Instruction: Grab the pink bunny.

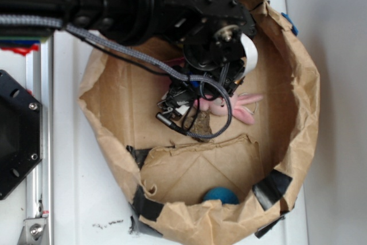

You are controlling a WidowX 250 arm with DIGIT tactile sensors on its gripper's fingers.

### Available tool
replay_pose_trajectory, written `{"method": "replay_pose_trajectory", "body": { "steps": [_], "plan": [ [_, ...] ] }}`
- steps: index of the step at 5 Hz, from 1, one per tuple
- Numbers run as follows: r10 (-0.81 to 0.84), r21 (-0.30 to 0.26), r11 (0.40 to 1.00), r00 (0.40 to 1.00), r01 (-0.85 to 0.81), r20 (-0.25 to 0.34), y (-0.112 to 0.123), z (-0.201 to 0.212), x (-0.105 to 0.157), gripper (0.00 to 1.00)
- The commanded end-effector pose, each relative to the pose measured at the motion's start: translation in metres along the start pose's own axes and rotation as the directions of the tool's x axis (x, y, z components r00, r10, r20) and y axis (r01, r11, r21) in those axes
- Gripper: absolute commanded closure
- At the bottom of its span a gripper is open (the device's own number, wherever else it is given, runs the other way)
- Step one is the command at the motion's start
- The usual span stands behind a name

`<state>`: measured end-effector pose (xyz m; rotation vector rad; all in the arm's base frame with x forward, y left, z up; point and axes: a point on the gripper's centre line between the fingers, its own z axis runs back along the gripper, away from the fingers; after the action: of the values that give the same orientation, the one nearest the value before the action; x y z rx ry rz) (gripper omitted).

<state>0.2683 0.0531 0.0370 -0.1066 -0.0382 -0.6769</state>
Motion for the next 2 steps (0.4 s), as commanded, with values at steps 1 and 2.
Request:
{"method": "replay_pose_trajectory", "body": {
  "steps": [1,2],
  "plan": [
    [0.013,0.036,0.999,0.999,-0.015,0.051,0.004,0.022,-0.001,1.00],
    [0.038,0.078,0.996,0.999,-0.041,0.033,-0.004,0.045,-0.014,1.00]
  ]
}}
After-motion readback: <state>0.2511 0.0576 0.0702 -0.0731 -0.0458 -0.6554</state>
